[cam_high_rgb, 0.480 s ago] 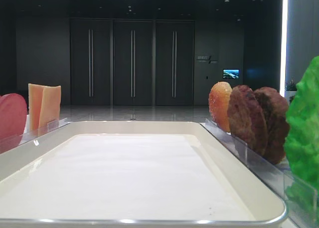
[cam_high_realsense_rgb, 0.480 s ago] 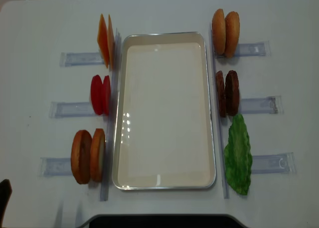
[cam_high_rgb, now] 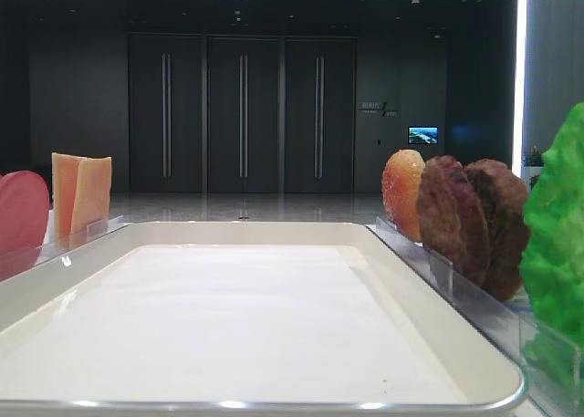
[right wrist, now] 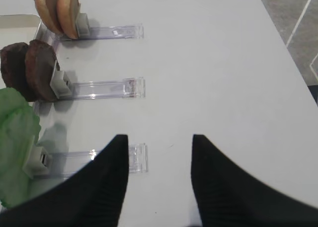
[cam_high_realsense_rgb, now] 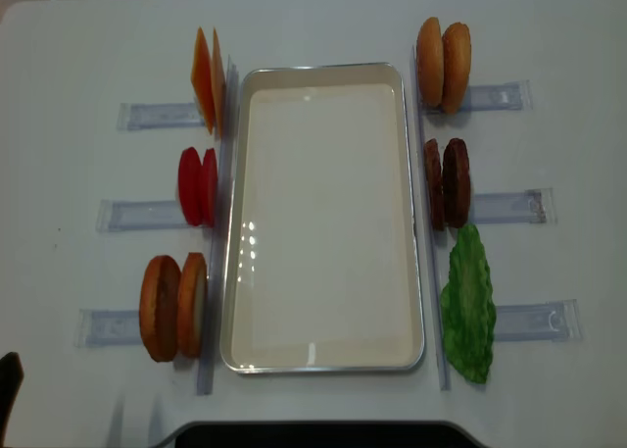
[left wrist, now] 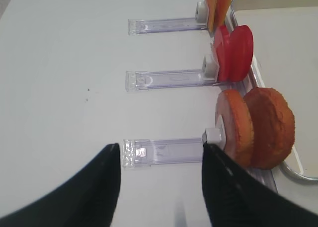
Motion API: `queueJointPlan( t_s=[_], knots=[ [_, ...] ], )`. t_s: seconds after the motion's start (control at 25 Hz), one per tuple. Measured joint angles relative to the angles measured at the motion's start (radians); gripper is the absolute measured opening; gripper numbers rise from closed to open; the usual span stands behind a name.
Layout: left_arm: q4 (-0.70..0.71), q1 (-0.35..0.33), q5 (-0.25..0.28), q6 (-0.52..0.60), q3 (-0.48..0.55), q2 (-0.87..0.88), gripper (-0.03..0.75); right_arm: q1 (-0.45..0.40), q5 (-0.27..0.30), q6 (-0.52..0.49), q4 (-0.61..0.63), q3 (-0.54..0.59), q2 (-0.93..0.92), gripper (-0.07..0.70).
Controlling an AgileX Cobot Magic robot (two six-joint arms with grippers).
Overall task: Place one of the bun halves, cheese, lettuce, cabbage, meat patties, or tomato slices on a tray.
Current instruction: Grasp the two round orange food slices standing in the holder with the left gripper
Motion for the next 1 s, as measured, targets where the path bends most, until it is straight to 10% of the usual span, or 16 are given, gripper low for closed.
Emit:
queueJointPlan(
  t_s=[1.0],
  knots=[
    [0.008, 0.0, 0.004, 0.005, -0.01, 0.0, 0.408, 0.0, 0.0, 0.0, 0.0, 0.0, 0.0, 0.29]
  ],
)
